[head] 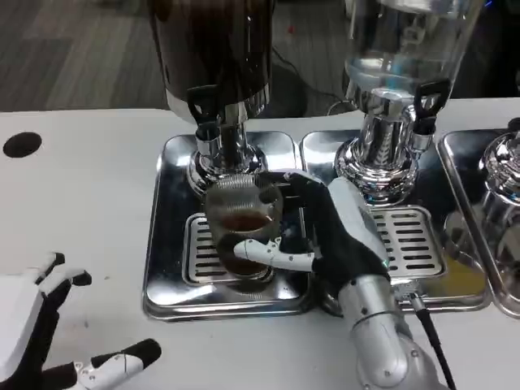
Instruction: Grasp the cup under the faucet to collect the drink, then remove the cup.
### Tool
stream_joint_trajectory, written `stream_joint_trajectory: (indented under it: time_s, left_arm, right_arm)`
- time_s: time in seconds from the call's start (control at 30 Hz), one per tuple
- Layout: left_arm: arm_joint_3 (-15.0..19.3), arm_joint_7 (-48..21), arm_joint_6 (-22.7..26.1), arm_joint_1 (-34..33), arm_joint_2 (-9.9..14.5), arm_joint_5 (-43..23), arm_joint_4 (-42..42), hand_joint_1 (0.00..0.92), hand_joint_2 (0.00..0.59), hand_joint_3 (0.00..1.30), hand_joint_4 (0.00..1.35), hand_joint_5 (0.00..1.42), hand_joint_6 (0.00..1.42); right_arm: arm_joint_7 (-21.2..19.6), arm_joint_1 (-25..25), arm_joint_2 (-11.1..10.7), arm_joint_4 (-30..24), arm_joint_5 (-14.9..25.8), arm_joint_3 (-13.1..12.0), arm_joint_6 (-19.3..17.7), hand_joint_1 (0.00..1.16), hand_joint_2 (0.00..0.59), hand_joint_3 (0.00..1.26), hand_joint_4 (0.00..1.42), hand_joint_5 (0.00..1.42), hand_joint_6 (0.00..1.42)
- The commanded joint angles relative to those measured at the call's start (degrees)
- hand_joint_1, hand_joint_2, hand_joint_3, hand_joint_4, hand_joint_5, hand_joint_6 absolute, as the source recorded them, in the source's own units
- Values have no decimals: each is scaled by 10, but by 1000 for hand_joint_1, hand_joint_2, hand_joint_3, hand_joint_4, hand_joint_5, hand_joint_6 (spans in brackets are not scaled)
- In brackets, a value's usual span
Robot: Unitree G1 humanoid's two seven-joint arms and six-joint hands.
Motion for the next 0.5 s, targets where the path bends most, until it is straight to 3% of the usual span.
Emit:
stream_joint_trajectory:
  time_s: [0.03, 0.5]
  left_arm:
    - [-11, -7, 3, -3, 0, 8, 9, 0, 79, 300, 130, 203, 471]
    - [-36, -6, 15, -22, 2, 18, 24, 0, 84, 300, 130, 207, 477]
  right_arm:
    - [4, 9, -6, -41, 3, -8, -17, 705, 112, 444, 489, 430, 219]
    - [27, 52, -37, -109, 10, -28, -25, 702, 121, 452, 489, 440, 219]
